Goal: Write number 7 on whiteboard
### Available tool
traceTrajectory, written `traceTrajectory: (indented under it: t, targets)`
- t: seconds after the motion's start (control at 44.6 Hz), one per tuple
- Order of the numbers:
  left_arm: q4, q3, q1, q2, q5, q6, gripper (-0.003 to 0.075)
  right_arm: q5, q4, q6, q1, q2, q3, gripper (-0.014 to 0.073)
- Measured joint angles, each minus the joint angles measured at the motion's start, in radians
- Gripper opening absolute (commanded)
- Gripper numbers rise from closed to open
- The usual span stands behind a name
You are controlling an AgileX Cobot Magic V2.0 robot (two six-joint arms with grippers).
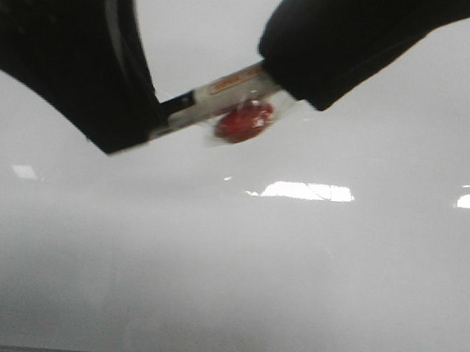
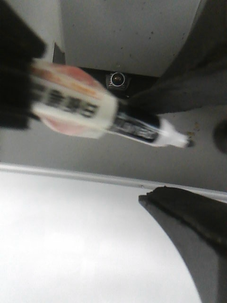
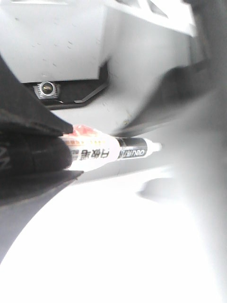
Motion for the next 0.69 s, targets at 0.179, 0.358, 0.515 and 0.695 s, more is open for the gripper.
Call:
traceTrajectory:
  t: [0.179, 0.358, 0.515, 0.695]
  targets:
    - [-0.02, 0.0, 0.147, -0.153, 0.005, -0.017, 0.0368, 0.105, -0.152, 0.203, -0.124, -0.101, 0.0, -0.0065]
    - [-0.034, 0.062, 0.297, -0.298, 0.004, -0.09, 0.0368, 0.135, -0.234, 0.407, -0.298, -0.253, 0.01, -0.0065]
    - [-0.053, 0.137, 0.376, -0.365, -0.036, -0.113, 0.0368, 0.018, -0.184, 0.464, -0.407, -0.392, 0.137, -0.0065]
    - [-0.074, 0.159, 0.387, -0.37, -0.059, -0.115, 0.0368, -0.13, -0.074, 0.457, -0.414, -0.345, 0.165, -0.0065]
